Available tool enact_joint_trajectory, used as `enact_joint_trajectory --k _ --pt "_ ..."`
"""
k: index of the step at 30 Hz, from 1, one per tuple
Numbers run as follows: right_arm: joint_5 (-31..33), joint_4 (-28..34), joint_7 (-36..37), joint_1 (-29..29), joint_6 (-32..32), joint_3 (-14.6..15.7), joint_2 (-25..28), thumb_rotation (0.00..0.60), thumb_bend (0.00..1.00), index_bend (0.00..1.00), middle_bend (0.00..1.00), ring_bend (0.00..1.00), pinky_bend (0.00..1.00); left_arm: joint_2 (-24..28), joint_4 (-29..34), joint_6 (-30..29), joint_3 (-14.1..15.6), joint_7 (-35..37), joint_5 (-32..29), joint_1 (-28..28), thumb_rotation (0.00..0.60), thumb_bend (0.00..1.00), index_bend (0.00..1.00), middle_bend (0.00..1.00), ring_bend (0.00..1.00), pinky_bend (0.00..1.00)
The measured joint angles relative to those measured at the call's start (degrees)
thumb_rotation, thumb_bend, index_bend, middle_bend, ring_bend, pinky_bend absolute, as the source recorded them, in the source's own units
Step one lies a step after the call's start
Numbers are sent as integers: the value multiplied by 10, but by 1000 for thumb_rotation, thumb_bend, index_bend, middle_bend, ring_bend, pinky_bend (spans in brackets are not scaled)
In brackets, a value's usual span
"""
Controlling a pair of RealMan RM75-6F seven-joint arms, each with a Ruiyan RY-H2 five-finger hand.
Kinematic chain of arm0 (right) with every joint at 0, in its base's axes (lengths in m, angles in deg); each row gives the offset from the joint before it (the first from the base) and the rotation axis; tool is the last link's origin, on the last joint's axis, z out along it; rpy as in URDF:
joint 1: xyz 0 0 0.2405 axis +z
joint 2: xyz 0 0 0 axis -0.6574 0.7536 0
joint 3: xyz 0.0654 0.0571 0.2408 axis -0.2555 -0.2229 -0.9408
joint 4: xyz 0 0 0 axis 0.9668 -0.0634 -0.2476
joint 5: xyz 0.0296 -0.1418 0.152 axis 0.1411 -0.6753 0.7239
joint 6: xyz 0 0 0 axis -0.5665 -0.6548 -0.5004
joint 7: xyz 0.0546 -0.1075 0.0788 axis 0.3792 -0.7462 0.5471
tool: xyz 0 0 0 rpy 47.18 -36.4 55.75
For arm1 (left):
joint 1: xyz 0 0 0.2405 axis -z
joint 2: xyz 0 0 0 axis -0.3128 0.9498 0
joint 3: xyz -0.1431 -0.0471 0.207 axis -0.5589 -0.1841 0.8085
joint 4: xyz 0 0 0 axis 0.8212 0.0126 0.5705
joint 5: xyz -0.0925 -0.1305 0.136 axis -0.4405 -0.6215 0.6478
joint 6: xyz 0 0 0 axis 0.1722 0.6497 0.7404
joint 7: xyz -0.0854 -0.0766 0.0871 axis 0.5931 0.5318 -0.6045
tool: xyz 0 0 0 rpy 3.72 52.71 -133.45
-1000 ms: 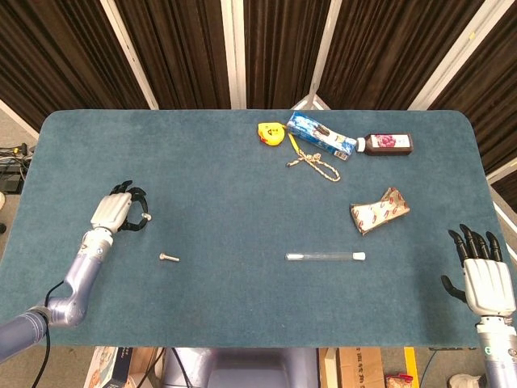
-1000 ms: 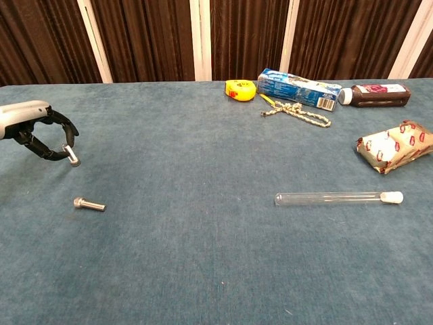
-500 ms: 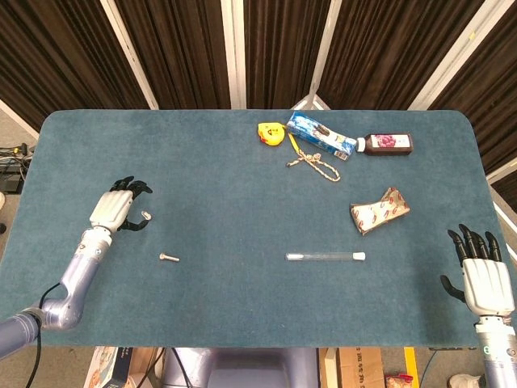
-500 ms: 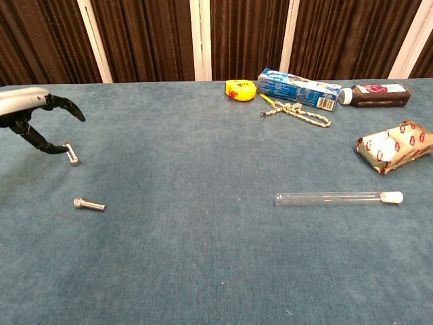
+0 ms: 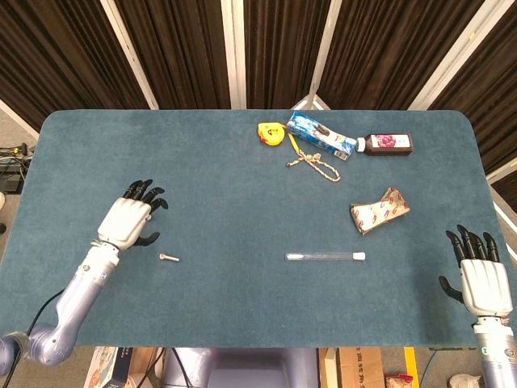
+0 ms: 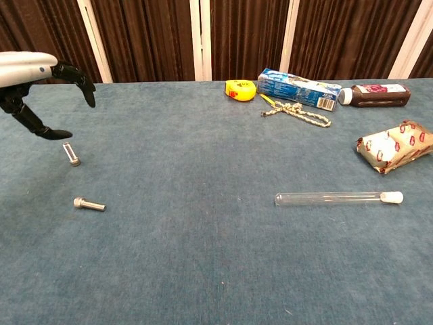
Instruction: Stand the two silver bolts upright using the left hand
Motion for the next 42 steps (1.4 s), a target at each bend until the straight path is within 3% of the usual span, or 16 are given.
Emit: enact_joint_trajectory --k 9,15,27,42 --pt "7 0 7 -3 2 -4 3 600 251 138 84 116 0 -22 19 3 36 -98 -72 17 600 383 407 159 0 36" --pt "10 -1 4 -1 -3 -3 1 600 251 137 84 116 0 -60 -18 5 51 -95 -92 18 600 388 423 161 0 36" --pt "13 -5 5 0 -5 -5 -1 600 251 137 84 116 0 -111 -75 10 72 -65 -50 20 600 416 459 176 0 36" --pt "14 -7 15 -1 -3 -7 2 600 251 137 84 116 0 -139 -100 8 83 -85 -49 23 600 420 468 187 0 36"
